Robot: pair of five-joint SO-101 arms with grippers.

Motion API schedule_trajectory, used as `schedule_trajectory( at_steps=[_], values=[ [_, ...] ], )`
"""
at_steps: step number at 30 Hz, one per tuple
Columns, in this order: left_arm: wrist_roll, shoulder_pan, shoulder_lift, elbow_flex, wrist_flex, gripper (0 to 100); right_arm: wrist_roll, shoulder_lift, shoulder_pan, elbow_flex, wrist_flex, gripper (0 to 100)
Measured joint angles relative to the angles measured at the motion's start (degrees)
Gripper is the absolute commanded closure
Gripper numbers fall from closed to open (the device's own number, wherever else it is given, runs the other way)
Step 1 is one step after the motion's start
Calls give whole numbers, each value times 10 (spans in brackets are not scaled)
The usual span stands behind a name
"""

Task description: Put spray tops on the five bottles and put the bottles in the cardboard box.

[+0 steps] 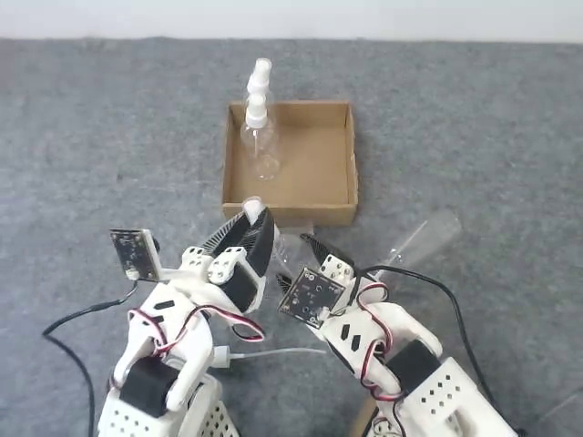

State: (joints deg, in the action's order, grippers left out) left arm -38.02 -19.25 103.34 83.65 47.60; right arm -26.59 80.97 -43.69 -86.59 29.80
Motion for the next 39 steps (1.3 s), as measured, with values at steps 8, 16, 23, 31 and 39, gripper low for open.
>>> schedule_trajectory(
  at_steps=[8, 16, 23, 31, 39],
  values=[
    [1, -4, 0, 0, 3, 987, 19, 0, 1, 0, 0, 992],
    [3, -6, 0, 0, 3, 987, 91, 0, -3, 0, 0, 992],
    [0, -11, 0, 1, 3, 987, 161, 0, 14, 0, 0, 993],
    [32, -35, 0, 0, 18, 987, 171, 0, 18, 0, 8, 993],
    [54, -82, -1, 1, 48, 987, 146, 0, 31, 1, 8, 993]
  ],
)
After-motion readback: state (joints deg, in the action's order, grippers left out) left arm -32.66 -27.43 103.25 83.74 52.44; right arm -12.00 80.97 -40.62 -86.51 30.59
